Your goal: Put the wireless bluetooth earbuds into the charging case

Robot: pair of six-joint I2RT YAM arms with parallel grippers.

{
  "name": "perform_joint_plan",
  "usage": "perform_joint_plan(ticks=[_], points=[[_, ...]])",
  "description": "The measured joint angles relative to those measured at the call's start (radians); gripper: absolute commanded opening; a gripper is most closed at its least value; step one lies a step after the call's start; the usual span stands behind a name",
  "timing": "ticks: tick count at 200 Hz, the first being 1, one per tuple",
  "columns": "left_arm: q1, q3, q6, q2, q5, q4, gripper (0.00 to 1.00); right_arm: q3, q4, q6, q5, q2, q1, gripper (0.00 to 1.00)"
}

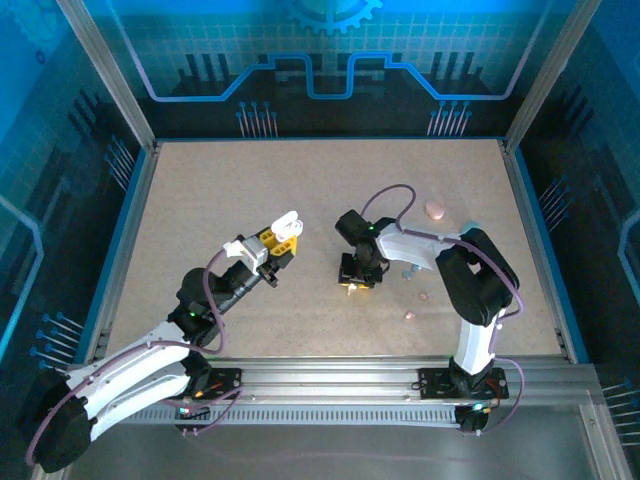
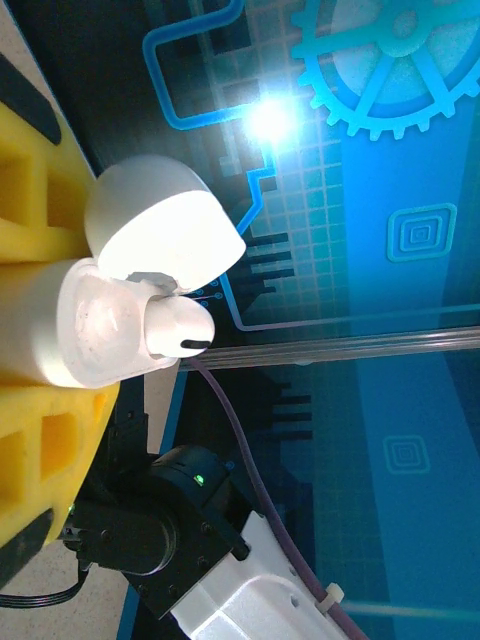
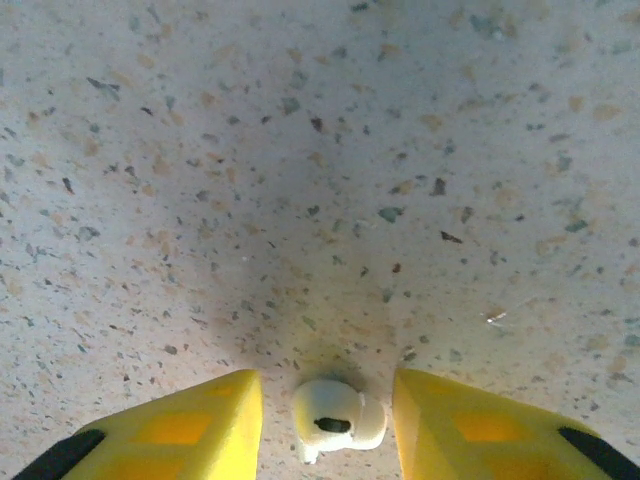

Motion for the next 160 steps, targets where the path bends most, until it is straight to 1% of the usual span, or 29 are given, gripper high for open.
perform_joint_plan(ticks=[105,160], points=[[0.000,0.000,-0.002,0.000,0.000,0.000,0.19,0.041,-0.056,-0.005,0.055,0.030,0.027,0.32],[0.000,0.000,-0.002,0.000,0.000,0.000,0.19,0.073,-0.093,0.001,0.098,0.051,0.048,0.31]])
